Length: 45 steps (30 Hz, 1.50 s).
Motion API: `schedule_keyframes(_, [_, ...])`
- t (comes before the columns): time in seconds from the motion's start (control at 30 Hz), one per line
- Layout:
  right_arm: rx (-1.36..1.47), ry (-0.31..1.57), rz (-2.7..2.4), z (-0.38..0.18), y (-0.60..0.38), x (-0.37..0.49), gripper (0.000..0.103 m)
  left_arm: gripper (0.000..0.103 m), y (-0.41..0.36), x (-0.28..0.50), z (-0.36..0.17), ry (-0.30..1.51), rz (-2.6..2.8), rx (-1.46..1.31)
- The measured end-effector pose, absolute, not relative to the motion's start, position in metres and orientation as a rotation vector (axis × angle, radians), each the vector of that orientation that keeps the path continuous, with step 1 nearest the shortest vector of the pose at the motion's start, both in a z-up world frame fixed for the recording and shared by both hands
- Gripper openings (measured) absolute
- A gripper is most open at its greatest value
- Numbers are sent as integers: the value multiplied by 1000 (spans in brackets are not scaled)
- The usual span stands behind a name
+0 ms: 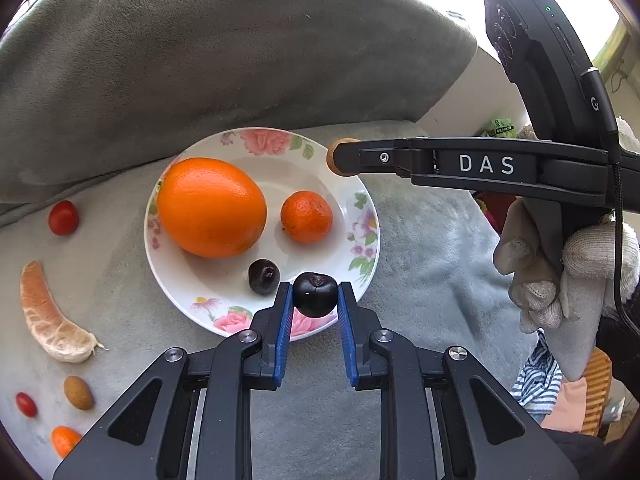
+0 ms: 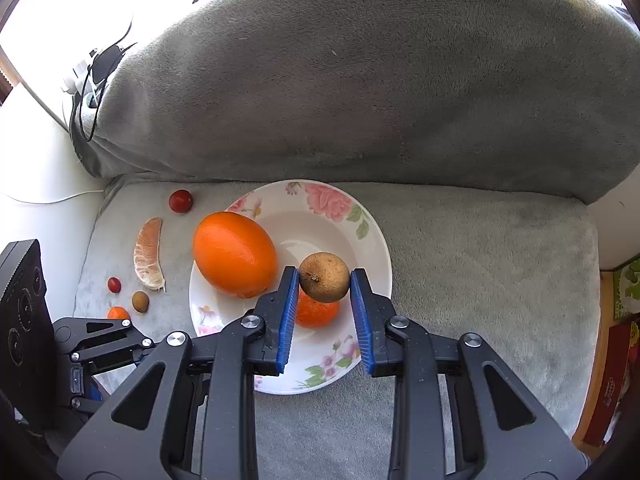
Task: Organize fruits
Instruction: 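Carry the kiwi over the plate with the right gripper while the left carries the cherry there, then open both grippers to drop the kiwi and cherry onto the plate, then move both grippers toward the peeled pink pomelo segment on the fleece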
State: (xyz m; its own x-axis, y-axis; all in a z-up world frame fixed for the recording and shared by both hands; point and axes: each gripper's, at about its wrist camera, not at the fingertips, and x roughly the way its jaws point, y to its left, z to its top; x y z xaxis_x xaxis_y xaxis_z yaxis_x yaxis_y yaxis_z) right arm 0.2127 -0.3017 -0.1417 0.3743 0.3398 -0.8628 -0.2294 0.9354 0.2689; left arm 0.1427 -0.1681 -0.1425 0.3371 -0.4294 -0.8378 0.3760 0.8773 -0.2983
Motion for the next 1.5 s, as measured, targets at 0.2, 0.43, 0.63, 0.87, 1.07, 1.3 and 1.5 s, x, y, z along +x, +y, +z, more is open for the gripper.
schedule_keyframes(0.2, [108, 1140, 368, -150, -299, 217, 28, 20, -172, 145, -145, 1113, -518, -59])
schedule_keyframes(0.43, [126, 1144, 371, -153, -300, 222, 28, 21, -176, 147, -145, 1117, -514, -57])
schedule_keyframes(0.63, [129, 1145, 370, -152, -302, 221, 28, 21, -179, 149, -147, 1117, -513, -52])
schedule_keyframes(0.87, [140, 1113, 335, -144, -305, 221, 68, 37, -180, 149, -149, 1122, -504, -50])
schedule_keyframes(1.07, [141, 1116, 328, -144, -306, 220, 73, 53, -176, 148, -149, 1119, -482, -60])
schedule_keyframes(1.3, [131, 1111, 322, -140, -301, 216, 73, 53, -168, 145, -146, 1113, -474, -61])
schedule_keyframes(1.5, [119, 1094, 311, -136, -296, 210, 73, 53, -160, 141, -141, 1108, -471, -72])
